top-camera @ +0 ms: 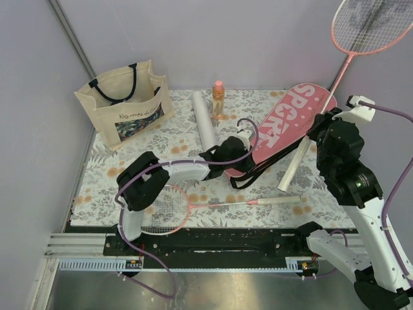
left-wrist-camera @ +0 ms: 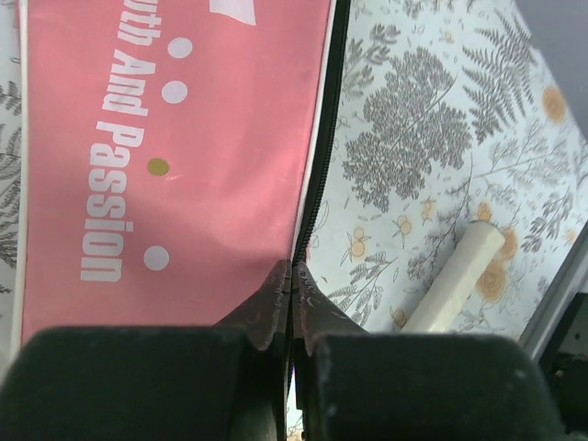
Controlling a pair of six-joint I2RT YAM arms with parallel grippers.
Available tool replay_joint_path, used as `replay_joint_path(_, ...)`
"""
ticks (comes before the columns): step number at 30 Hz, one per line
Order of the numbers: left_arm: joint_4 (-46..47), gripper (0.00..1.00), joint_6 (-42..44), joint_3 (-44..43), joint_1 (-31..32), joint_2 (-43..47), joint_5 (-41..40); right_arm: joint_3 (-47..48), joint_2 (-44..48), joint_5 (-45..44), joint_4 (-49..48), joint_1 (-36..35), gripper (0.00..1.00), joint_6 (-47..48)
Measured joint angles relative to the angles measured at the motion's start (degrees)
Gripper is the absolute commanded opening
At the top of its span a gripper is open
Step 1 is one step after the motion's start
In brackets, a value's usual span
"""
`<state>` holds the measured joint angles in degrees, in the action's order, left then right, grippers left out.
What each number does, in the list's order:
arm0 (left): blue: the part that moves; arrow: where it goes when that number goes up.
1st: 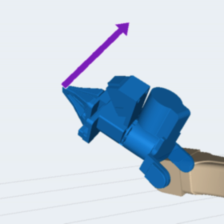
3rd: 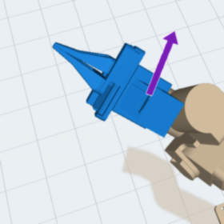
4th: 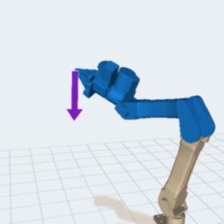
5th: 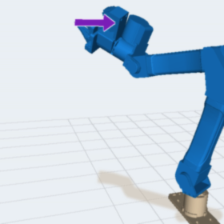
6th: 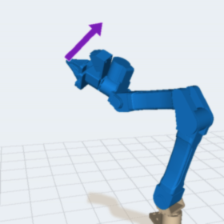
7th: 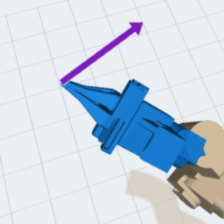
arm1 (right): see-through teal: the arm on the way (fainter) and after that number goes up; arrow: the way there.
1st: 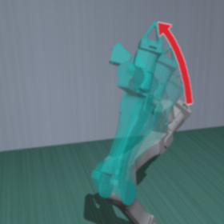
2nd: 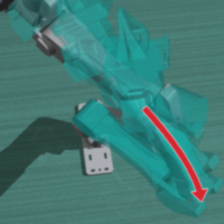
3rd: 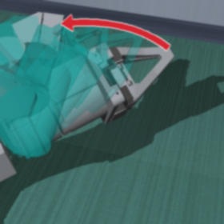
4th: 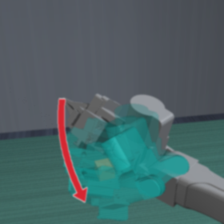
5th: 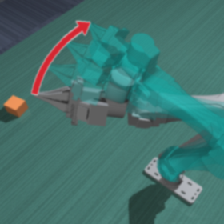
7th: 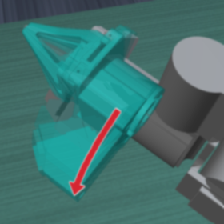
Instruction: Pack up the badminton gear
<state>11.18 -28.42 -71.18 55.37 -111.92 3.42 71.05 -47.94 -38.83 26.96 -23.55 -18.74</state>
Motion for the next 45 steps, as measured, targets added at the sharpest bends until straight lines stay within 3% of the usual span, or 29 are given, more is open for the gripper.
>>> replay_joint_path(5, 1.38, 0.00, -2.86, -0.02, -1.84, 0.00, 2.47, -0.59, -0.22, 0.90, 9.35, 1.42, 0.00, -3.85)
replay_joint_path(12, 0.46, 0.00, -3.74, -1.29, -1.57, 0.00, 3.93, -10.80, 2.49, 4.13, 22.77, 3.43, 0.00, -13.42)
replay_joint_path(25, -1.22, 0.00, -4.46, -3.13, -1.97, 0.13, 3.98, -22.03, 8.50, 5.70, 30.27, 4.50, 0.00, -26.99)
replay_joint_path(30, -4.07, 0.32, -0.72, -5.29, -1.73, 0.13, 5.27, -24.79, 10.14, 6.82, 31.61, 4.50, 0.00, -28.74)
replay_joint_path(32, -4.85, 0.40, 2.38, -5.84, -0.96, 0.11, 4.79, -24.79, 11.04, 6.84, 31.43, 4.50, 0.00, -28.74)
replay_joint_path(40, -9.97, 0.48, 16.09, -9.25, 7.10, -3.58, -2.75, -24.65, 16.59, 6.38, 31.17, 4.50, 0.00, -28.41)
replay_joint_path(45, -13.51, 0.49, 19.96, -12.07, 7.50, -7.78, -6.62, -24.22, 18.18, 5.86, 30.75, 4.50, 0.00, -27.56)
